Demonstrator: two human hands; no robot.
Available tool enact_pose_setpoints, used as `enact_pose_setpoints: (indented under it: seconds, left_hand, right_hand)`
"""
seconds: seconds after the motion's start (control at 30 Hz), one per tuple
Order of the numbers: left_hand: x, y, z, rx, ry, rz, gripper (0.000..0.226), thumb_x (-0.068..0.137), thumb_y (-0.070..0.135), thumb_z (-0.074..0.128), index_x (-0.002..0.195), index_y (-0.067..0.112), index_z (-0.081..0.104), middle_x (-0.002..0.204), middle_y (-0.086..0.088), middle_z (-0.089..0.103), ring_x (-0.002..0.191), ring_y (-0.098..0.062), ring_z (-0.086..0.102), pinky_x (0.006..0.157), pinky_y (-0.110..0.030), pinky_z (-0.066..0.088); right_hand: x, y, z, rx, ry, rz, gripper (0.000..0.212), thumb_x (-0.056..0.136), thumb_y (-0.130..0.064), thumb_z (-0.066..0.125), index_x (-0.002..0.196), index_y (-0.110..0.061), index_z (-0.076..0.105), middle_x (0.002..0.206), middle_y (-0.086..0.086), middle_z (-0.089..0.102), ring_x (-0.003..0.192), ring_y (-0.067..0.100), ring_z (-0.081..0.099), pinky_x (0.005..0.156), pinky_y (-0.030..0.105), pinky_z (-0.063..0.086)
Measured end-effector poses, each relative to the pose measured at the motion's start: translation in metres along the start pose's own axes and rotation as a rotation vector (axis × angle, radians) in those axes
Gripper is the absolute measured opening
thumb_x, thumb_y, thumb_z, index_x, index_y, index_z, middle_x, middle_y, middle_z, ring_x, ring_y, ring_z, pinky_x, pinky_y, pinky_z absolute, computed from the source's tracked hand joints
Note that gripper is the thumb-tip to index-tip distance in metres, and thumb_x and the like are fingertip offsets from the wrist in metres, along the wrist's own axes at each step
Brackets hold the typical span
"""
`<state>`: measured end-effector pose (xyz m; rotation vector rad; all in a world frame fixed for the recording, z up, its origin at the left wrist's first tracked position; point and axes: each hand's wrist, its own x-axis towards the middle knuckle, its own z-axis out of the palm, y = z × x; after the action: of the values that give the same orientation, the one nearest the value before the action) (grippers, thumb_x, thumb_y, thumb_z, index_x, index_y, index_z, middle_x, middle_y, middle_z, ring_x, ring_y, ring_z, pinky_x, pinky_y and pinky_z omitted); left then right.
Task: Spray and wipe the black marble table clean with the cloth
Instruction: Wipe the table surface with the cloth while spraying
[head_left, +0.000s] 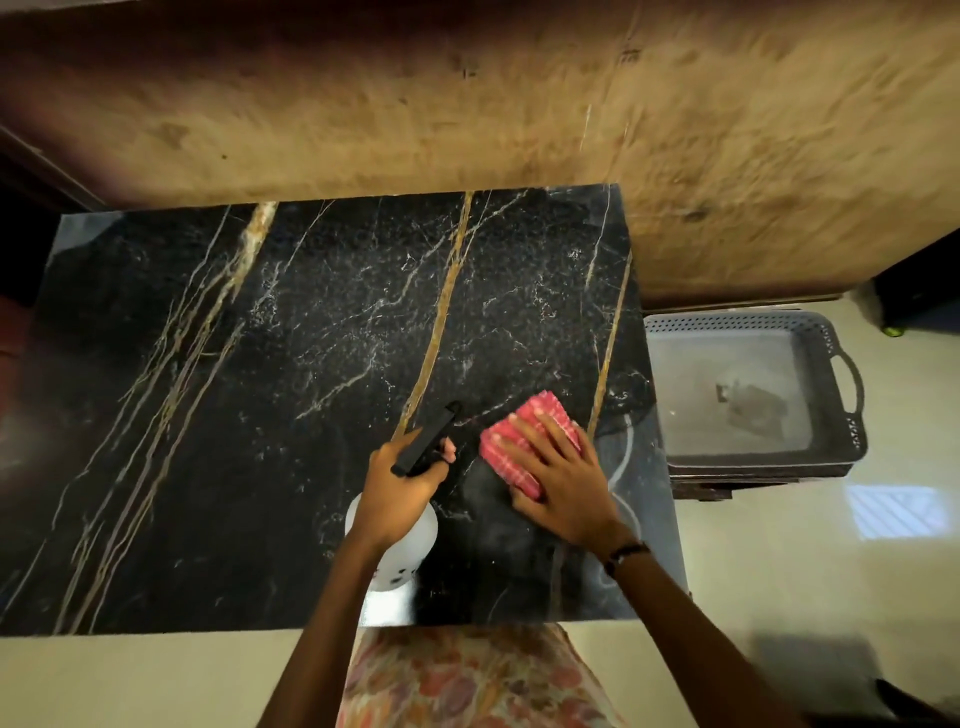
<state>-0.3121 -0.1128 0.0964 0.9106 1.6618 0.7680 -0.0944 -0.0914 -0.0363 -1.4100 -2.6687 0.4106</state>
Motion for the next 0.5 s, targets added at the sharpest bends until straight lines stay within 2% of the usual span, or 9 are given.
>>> enact_pose_setpoints:
  seconds: [0.13, 0.2, 0.3, 0.37, 0.5]
  left_hand:
    - [-0.01, -0.002, 0.002, 0.013, -0.028, 0.002, 0.023, 0.082, -0.009, 0.055, 0.081, 0.009, 0.067, 0.075, -0.005, 0.064, 0.045, 0.002, 0.053, 0.047, -0.009, 0.04]
    - [-0.014, -0.004, 0.001, 0.019, -0.039, 0.001, 0.024, 0.082, -0.009, 0.055, 0.081, 0.012, 0.067, 0.076, -0.006, 0.065, 0.044, 0.001, 0.053, 0.046, -0.01, 0.04]
    - [-0.023, -0.008, -0.002, 0.018, -0.053, 0.002, 0.023, 0.082, -0.008, 0.056, 0.082, 0.012, 0.067, 0.079, -0.007, 0.066, 0.047, 0.003, 0.055, 0.047, -0.008, 0.041]
    - [-0.028, -0.012, -0.004, 0.022, -0.061, 0.0, 0.022, 0.083, -0.007, 0.057, 0.081, 0.013, 0.068, 0.079, -0.006, 0.066, 0.048, 0.003, 0.056, 0.047, -0.007, 0.041]
    - [-0.039, -0.021, -0.013, 0.026, -0.077, -0.014, 0.022, 0.084, -0.006, 0.057, 0.081, 0.014, 0.068, 0.078, -0.006, 0.066, 0.048, 0.002, 0.056, 0.047, -0.009, 0.041]
  right_hand:
    - [-0.043, 0.059, -0.017, -0.019, 0.022, 0.221, 0.07, 0.089, -0.07, 0.023, 0.145, -0.03, 0.031, 0.154, 0.002, 0.027, 0.145, 0.025, 0.012, 0.111, 0.06, 0.023]
    - [-0.028, 0.078, -0.028, 0.004, 0.012, 0.356, 0.073, 0.087, -0.07, 0.025, 0.145, -0.027, 0.034, 0.155, 0.003, 0.027, 0.145, 0.028, 0.015, 0.11, 0.06, 0.023]
    - [0.014, 0.068, -0.034, 0.08, 0.042, 0.502, 0.076, 0.08, -0.063, 0.034, 0.146, -0.027, 0.033, 0.156, 0.003, 0.026, 0.145, 0.033, 0.015, 0.109, 0.064, 0.017]
    - [0.036, 0.042, -0.028, 0.09, 0.053, 0.471, 0.074, 0.08, -0.061, 0.034, 0.146, -0.029, 0.032, 0.156, 0.002, 0.027, 0.144, 0.033, 0.017, 0.108, 0.065, 0.013]
    - [0.025, -0.03, -0.004, 0.048, 0.041, 0.211, 0.068, 0.084, -0.057, 0.038, 0.146, -0.03, 0.031, 0.156, 0.002, 0.028, 0.144, 0.029, 0.018, 0.109, 0.067, 0.017]
